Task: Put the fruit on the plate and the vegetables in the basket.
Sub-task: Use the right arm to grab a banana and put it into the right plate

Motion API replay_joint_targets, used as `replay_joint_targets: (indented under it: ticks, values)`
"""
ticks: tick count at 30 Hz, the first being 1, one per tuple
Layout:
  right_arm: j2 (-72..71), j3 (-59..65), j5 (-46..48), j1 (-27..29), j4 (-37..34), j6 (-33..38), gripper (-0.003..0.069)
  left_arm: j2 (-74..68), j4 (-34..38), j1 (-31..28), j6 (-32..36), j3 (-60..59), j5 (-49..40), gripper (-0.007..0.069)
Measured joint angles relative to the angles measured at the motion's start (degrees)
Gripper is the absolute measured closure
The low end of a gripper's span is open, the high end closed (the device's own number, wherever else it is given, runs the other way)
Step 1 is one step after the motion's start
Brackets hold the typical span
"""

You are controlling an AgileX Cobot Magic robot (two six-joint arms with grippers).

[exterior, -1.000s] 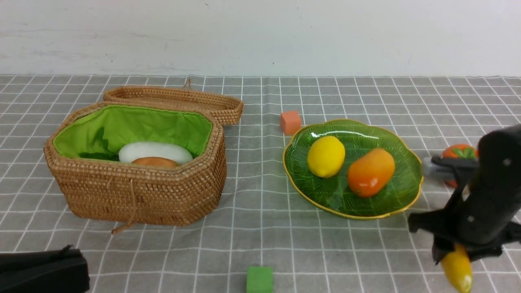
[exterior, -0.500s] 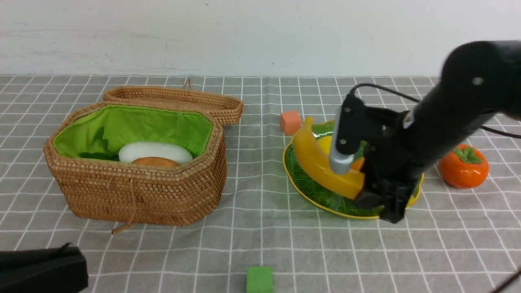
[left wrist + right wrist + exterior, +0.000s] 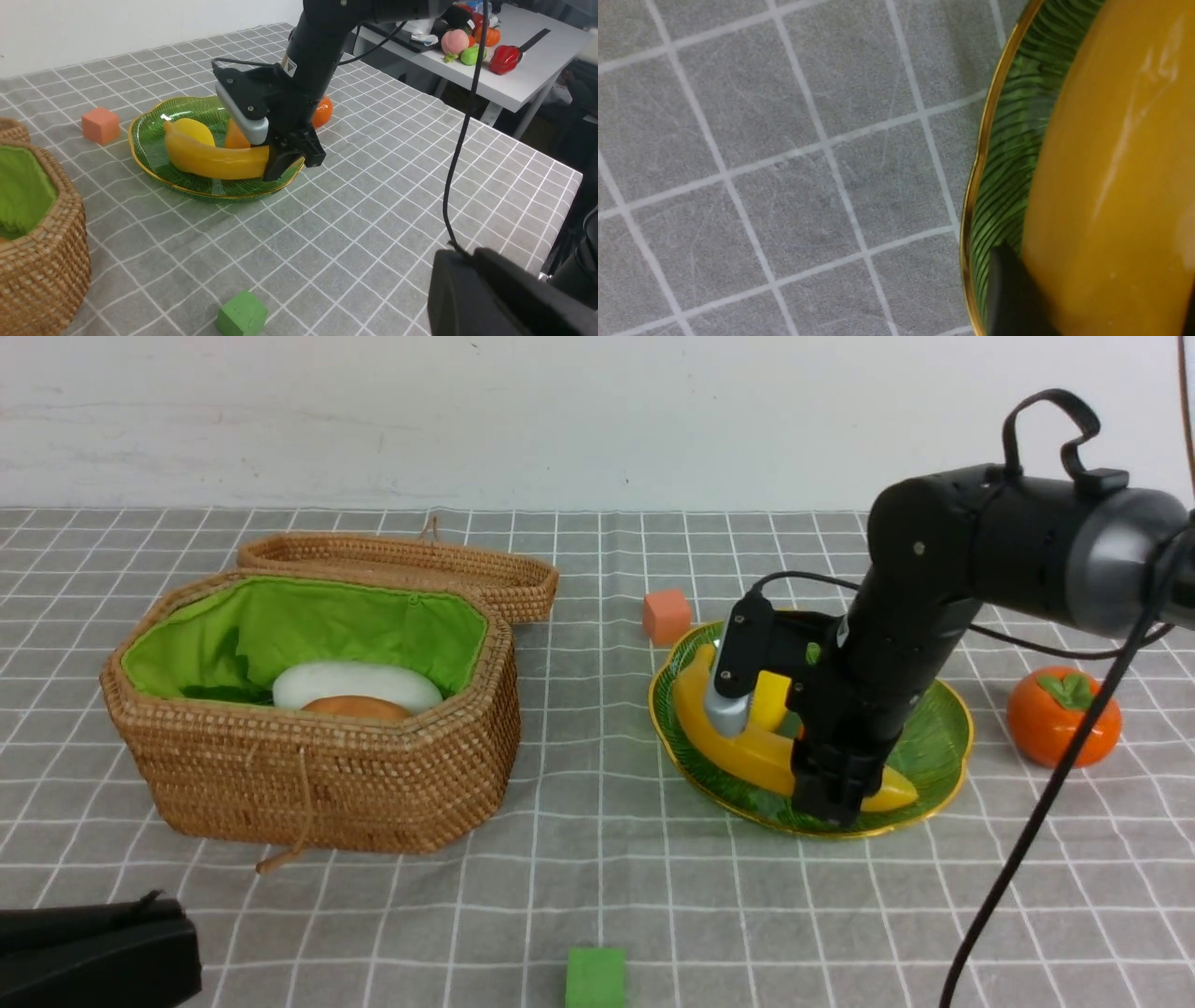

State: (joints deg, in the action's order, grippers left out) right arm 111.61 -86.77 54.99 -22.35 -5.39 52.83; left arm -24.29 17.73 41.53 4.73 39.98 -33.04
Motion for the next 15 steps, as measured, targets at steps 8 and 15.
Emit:
replay_joint_targets:
  ticks: [8,15]
  values:
    - [0.0,-0.1,-1.0,0.0,1.9,-2.8,0.0338,0.0,-0.1,0.0,0.0,0.0,0.0,0.0599]
    - [0.3,-0.2,-1.7,0.0,6.5,-7.5,0.0158,0.0,-0.1,0.0,0.0,0.0,0.0,0.0599]
